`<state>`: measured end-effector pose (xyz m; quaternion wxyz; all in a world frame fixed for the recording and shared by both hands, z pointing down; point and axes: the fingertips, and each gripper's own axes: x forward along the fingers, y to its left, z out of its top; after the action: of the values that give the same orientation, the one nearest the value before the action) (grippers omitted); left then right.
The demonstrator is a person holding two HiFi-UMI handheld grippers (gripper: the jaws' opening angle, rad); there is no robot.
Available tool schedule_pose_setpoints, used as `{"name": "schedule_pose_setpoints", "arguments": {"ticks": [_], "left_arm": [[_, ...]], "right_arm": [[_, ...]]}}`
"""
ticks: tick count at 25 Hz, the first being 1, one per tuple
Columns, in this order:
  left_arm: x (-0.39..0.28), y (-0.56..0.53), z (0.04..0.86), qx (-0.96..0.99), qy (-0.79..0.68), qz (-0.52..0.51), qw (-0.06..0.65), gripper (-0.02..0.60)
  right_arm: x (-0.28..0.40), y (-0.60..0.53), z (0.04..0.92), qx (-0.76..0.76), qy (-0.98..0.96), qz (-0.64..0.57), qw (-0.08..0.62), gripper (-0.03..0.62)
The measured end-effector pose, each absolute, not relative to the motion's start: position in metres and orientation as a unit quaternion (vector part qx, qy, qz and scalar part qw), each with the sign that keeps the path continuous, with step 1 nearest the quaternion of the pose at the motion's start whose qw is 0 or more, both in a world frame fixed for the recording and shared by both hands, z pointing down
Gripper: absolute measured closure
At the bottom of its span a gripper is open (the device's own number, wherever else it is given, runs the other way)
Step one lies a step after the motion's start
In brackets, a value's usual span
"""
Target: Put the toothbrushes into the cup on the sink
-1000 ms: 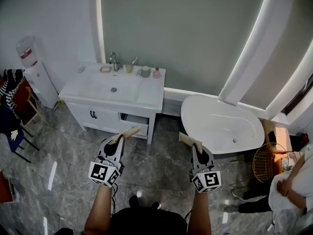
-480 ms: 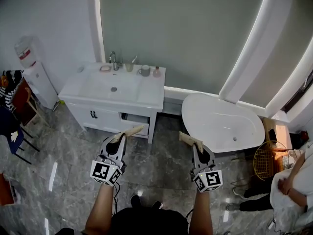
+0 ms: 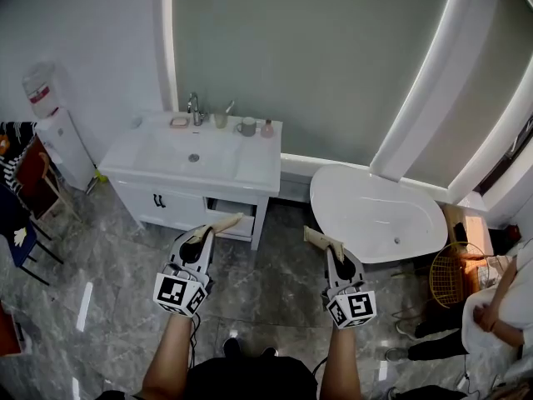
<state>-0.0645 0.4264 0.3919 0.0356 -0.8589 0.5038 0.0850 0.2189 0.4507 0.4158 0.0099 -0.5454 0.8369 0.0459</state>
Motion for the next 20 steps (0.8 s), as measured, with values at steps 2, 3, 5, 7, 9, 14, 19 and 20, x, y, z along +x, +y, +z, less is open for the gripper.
{"name": "schedule_pose_setpoints", "arguments": {"ticks": [2,3,5,7,9,14,19,20], "left_arm": [[-0.070,0.424,0.392,-0.860,0.502,0.087,0.033,0.535],[-0.073,0.423,0.392,-0.860,0.501,0.087,0.032,0.535],[-0.075,0.422,0.394,-0.863,0.497,0.086,0.033,0.536],[-0.075,0.417,0.394,-0.864,0.494,0.089,0.032,0.536],[-0.075,0.410,0.394,-0.866,0.491,0.092,0.031,0.536],[-0.065,0.388,0.393,-0.870,0.482,0.094,0.037,0.536],[-0.054,0.348,0.395,-0.869,0.484,0.098,0.041,0.536],[-0.052,0.339,0.395,-0.868,0.485,0.098,0.040,0.535]], "right_arm": [[0.215,0.449,0.418,-0.550,0.834,0.043,0.012,0.546],[0.212,0.448,0.419,-0.552,0.833,0.042,0.012,0.546],[0.209,0.447,0.420,-0.555,0.831,0.042,0.012,0.546],[0.208,0.445,0.420,-0.558,0.829,0.041,0.016,0.546],[0.209,0.440,0.421,-0.561,0.827,0.040,0.019,0.546],[0.218,0.419,0.423,-0.563,0.825,0.045,0.016,0.546],[0.233,0.376,0.425,-0.563,0.825,0.047,0.019,0.546],[0.235,0.367,0.426,-0.563,0.825,0.046,0.020,0.546]]}}
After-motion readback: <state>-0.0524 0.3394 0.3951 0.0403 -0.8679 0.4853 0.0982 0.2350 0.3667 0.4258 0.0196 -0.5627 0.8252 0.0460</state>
